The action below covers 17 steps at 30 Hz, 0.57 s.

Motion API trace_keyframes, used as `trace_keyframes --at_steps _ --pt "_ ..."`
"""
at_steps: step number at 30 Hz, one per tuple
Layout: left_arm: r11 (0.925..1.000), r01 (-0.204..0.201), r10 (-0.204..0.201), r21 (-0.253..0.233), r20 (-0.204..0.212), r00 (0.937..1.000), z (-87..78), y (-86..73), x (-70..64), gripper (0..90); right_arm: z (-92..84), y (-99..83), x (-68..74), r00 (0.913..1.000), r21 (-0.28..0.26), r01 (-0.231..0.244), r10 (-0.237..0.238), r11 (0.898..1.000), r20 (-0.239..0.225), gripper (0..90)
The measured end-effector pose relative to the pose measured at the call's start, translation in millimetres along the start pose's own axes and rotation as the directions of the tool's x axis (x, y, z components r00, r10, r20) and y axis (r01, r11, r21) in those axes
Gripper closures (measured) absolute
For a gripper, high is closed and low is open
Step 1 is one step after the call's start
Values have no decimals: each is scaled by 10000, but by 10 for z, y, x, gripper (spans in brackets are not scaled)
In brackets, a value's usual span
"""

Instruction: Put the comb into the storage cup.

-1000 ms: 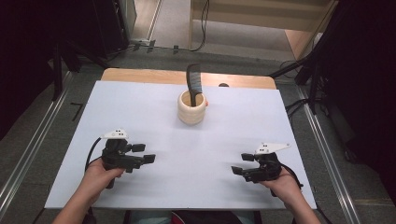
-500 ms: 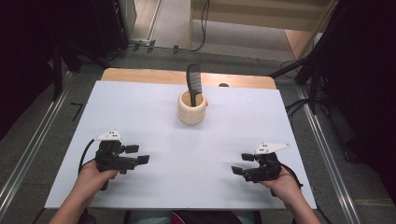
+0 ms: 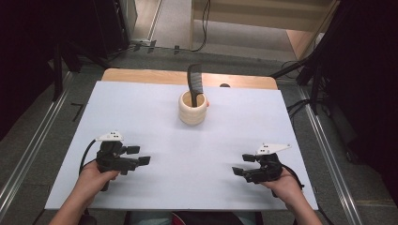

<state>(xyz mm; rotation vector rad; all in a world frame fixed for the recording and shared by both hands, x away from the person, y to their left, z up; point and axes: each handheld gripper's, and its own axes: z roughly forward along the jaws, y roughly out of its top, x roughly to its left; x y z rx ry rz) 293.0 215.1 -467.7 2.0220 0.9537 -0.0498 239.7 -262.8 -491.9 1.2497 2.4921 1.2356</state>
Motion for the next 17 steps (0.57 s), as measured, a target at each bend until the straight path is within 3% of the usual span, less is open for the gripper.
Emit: trace_keyframes --at_steps 17 --pt "9999 -5 5 127 -4 10000 9 -3 2 272 2 -2 -2 10000 21 42 -42 10000 0 254"
